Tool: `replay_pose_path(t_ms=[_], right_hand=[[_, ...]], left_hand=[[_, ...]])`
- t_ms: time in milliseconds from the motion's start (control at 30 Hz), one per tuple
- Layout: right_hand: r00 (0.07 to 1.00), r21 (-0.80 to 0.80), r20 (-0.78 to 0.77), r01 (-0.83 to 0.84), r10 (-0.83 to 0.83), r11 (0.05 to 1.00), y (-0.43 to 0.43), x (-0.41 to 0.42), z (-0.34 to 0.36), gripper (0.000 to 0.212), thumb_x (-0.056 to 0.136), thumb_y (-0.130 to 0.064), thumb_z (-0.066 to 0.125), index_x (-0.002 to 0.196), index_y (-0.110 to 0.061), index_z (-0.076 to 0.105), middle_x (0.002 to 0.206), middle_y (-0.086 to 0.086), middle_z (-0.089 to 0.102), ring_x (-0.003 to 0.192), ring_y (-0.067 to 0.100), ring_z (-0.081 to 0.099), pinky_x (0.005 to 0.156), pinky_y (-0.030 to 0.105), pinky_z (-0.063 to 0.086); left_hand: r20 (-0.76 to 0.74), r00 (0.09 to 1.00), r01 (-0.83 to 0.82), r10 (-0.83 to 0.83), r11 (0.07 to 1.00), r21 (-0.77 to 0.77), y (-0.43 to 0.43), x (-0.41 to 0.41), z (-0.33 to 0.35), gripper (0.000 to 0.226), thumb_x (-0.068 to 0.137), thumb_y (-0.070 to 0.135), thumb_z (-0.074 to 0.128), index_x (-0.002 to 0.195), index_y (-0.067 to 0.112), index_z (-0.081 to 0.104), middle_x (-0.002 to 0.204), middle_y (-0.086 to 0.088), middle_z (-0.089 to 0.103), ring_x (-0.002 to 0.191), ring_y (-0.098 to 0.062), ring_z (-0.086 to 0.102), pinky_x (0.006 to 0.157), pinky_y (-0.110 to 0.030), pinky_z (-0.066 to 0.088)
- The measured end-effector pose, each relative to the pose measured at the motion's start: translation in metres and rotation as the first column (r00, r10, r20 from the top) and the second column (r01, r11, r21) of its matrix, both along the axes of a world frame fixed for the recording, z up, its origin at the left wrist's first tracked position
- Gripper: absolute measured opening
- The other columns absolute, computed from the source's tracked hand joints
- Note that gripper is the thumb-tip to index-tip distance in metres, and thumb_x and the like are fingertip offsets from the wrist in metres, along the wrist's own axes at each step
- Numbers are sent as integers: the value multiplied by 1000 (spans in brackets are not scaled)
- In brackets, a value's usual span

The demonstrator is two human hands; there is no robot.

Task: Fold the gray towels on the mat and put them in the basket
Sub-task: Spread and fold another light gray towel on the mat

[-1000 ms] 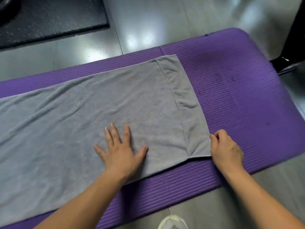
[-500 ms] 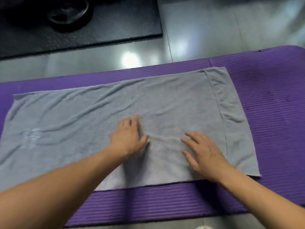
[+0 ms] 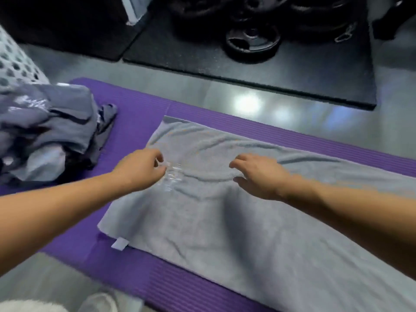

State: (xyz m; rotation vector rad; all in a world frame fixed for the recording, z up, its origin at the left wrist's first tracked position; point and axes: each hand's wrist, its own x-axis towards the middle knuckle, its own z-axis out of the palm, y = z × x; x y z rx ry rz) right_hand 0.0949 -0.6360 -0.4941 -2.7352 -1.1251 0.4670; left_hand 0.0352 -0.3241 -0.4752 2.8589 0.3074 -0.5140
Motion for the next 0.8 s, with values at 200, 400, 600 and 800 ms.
replay_pose_path(t_ms=[200,400,600,800], right_hand=[[1000,-36,-1,8,-8,999,121,41,-19,38,101,-32,51,135,-14,56,134,7,57,124,31,52,95,42,49],[982,66,-44,185,-183,980,225,88,-39,28,100,-22,52,122,-10,64,130,13,59,114,34,59,83,36,46],[965,4,64,253,-253,967,278,126,-54,25,98,-27,53,120,-16,59,128,10,55,111,36,58,79,37,41],[960,-21,67,274,-272,962,283,134,-52,25,98,-21,54,111,-13,73,117,16,64,104,38,62,80,37,48]], left_hand=[[-14,974,-227,227,970,-91,92,-55,-54,19,86,33,67,100,21,64,96,0,68,96,-28,64,79,-39,51],[-147,942,-330,303,915,-232,117,-104,-70,25,84,45,69,90,27,53,79,10,62,79,-17,61,69,-36,47],[-178,874,-480,452,744,-464,124,-145,-75,17,84,28,77,78,23,62,68,9,66,59,-8,59,66,-33,52],[-171,874,-451,455,626,-636,124,-147,-71,12,86,28,80,80,25,70,76,9,69,66,-12,61,66,-23,51]])
